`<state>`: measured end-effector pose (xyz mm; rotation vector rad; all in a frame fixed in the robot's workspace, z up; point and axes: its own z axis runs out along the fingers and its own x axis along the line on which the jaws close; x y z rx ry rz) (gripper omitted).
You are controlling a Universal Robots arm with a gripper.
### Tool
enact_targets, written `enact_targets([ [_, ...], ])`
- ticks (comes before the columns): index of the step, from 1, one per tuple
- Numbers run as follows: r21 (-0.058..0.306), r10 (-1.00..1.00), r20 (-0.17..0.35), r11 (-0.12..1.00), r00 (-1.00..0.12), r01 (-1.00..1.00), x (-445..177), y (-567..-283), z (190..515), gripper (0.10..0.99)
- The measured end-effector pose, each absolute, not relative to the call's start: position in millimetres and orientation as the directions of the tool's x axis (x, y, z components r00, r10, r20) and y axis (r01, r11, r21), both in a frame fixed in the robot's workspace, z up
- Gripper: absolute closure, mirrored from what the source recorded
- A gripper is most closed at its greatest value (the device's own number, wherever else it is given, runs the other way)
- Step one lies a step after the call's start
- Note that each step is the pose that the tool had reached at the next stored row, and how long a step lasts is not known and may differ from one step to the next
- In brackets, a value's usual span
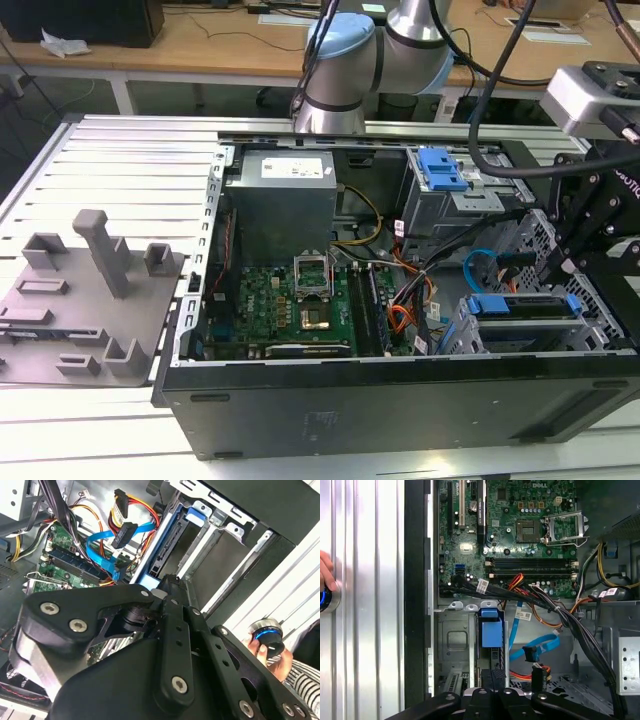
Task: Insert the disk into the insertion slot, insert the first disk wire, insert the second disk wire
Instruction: 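Insert the first disk wire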
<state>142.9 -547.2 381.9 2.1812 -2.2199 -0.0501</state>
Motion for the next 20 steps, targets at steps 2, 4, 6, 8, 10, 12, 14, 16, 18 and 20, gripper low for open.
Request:
enact_targets([
  [2, 0.043, -1.000, -0.002, 0.017, -0.017, -0.999, 144, -547, 382, 0.980],
  [4, 0.044, -1.000, -0.002, 0.017, -0.018, -0.999, 155, -547, 382, 0.980],
  [6, 0.044, -1.000, -0.002, 0.018, -0.018, -0.999, 161, -547, 382, 0.980],
  [8, 0.044, -1.000, -0.002, 0.017, -0.018, -0.999, 163, -547, 382, 0.980],
  [10, 0.044, -1.000, -0.002, 0.018, -0.018, -0.999, 163, -547, 383, 0.980],
  [12, 0.044, -1.000, -0.001, 0.018, -0.018, -0.999, 163, -547, 389, 0.980],
  [14, 0.044, -1.000, -0.001, 0.018, -0.018, -0.999, 163, -547, 392, 0.980],
  [16, 0.044, -1.000, -0.001, 0.018, -0.018, -0.999, 163, -547, 392, 0.980],
  [18, 0.044, -1.000, -0.001, 0.018, -0.018, -0.999, 163, -547, 392, 0.980],
  [20, 0.044, -1.000, -0.001, 0.018, -0.018, -0.999, 163, -547, 392, 0.792],
])
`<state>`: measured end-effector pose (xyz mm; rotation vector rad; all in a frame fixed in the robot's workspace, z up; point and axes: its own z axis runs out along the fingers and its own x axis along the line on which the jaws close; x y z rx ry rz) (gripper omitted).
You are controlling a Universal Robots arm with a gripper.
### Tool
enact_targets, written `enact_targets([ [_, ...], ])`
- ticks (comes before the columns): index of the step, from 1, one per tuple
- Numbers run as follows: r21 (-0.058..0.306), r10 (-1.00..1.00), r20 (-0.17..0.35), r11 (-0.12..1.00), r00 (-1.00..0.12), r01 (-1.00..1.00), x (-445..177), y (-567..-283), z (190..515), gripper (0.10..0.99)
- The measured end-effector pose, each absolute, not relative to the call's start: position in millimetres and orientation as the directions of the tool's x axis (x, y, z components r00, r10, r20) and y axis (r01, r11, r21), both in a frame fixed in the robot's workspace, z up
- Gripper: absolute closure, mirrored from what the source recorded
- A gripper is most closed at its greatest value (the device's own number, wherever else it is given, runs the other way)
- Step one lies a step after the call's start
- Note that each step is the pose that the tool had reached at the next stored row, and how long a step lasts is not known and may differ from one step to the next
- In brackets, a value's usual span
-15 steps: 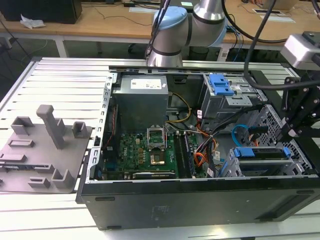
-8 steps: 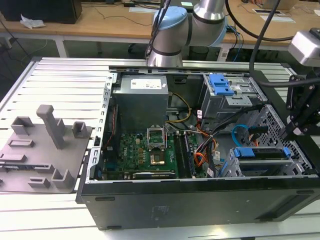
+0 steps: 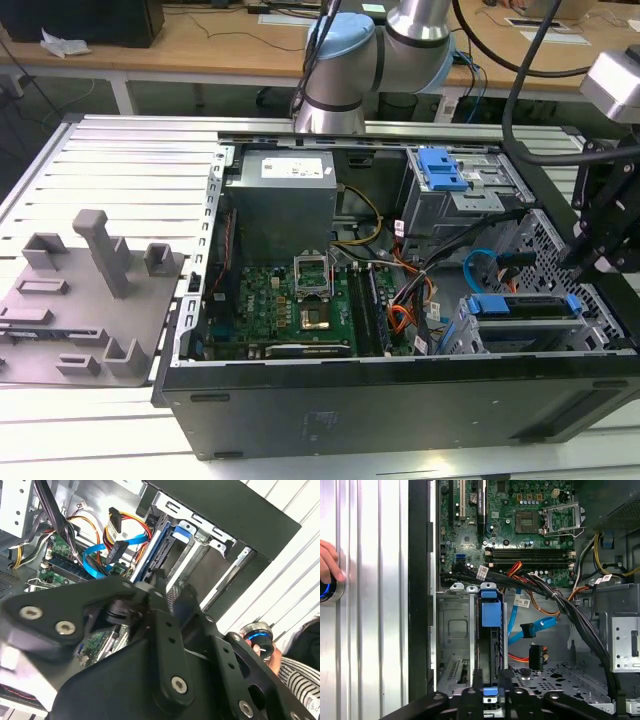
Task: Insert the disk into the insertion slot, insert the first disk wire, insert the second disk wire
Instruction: 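Insert the first disk wire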
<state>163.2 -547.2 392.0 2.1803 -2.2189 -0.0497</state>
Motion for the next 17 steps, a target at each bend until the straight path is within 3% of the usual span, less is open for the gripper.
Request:
enact_targets([
  [1, 0.044, -1.000, -0.001, 0.018, -0.018, -0.999, 163, -547, 392, 0.725],
  [11, 0.044, -1.000, 0.000, 0.017, -0.017, -0.999, 164, -519, 392, 0.725],
  [17, 0.045, -1.000, 0.000, 0.018, -0.018, -0.999, 166, -518, 388, 0.725],
])
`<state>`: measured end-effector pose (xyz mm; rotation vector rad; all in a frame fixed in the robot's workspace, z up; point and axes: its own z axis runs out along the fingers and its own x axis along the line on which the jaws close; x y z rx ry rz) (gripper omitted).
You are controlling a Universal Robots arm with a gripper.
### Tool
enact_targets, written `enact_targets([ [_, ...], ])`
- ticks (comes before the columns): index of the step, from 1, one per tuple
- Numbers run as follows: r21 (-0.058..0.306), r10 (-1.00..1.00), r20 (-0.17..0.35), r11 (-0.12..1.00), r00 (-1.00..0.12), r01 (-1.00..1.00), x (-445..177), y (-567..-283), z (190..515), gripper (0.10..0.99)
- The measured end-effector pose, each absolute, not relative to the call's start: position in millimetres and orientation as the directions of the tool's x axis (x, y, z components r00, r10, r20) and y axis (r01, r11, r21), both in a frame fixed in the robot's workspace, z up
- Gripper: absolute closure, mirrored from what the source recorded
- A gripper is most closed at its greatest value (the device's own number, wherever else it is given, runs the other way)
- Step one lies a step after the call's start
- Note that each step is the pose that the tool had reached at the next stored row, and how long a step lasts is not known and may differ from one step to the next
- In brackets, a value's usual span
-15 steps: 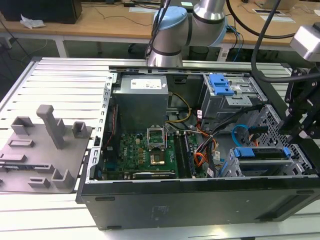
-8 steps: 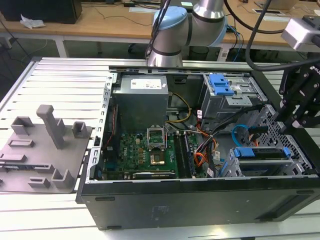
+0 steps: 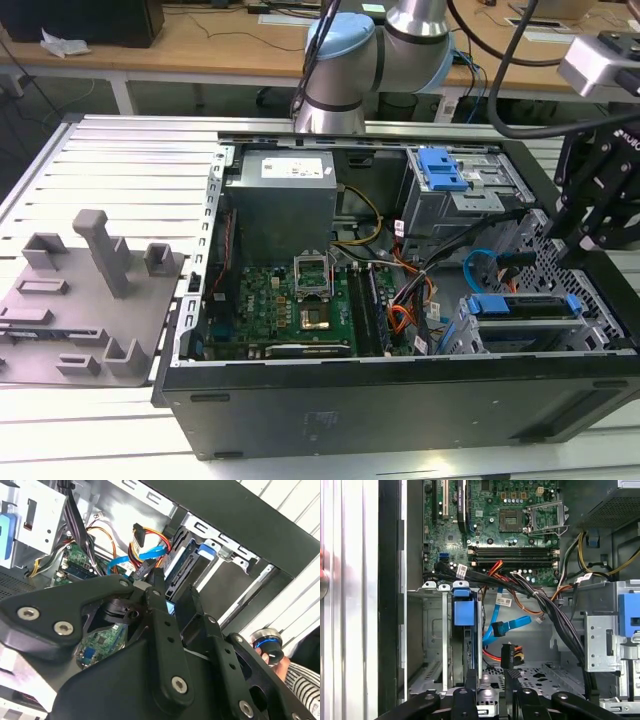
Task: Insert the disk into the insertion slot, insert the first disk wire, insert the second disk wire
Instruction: 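Insert the first disk wire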
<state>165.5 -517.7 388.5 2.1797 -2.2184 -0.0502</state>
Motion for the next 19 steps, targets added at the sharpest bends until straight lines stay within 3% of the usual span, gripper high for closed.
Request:
enact_targets([
  [19, 0.045, -1.000, 0.000, 0.017, -0.017, -0.999, 152, -503, 351, 0.725],
])
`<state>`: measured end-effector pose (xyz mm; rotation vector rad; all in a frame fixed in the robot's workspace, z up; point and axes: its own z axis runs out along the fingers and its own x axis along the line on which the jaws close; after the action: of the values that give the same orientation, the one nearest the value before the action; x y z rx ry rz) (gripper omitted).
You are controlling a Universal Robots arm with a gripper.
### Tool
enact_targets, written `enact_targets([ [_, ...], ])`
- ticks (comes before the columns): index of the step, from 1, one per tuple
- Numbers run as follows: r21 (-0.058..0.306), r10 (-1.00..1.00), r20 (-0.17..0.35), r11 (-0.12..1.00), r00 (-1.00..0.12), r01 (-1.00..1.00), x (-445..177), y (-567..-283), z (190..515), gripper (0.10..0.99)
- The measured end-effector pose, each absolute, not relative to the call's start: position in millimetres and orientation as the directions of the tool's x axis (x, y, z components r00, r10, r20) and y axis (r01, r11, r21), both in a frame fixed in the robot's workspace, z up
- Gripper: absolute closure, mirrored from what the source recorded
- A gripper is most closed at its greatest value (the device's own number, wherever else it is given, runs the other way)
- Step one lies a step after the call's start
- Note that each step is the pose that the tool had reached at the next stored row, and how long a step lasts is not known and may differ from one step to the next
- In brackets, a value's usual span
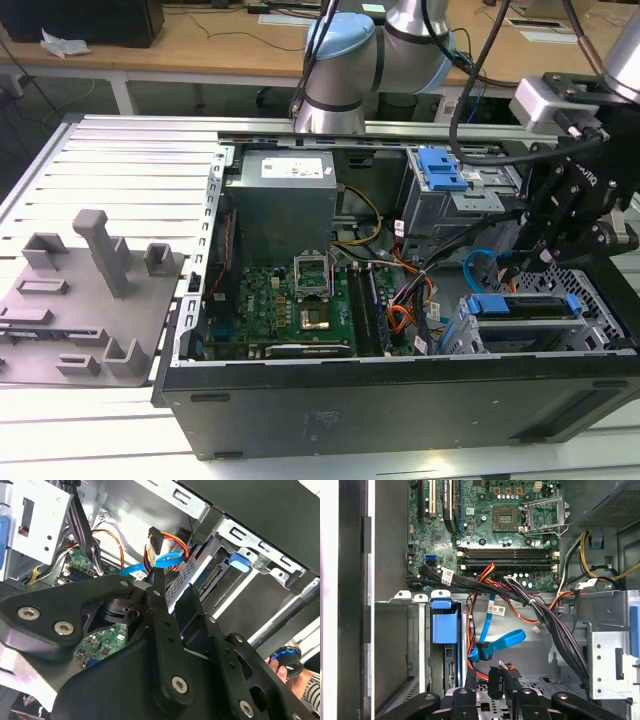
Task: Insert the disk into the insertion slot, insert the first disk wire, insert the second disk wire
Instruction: 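Insert the first disk wire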
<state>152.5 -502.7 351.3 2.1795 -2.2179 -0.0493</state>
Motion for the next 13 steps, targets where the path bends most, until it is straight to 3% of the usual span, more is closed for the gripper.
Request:
enact_targets([
  [8, 0.045, -1.000, 0.002, 0.018, -0.018, -0.999, 152.3, -502.7, 345.8, 0.737],
  [10, 0.045, -1.000, 0.003, 0.018, -0.018, -0.999, 152.3, -502.7, 345.8, 0.867],
  [13, 0.045, -1.000, 0.005, 0.018, -0.018, -0.999, 152.3, -502.7, 345.8, 0.898],
])
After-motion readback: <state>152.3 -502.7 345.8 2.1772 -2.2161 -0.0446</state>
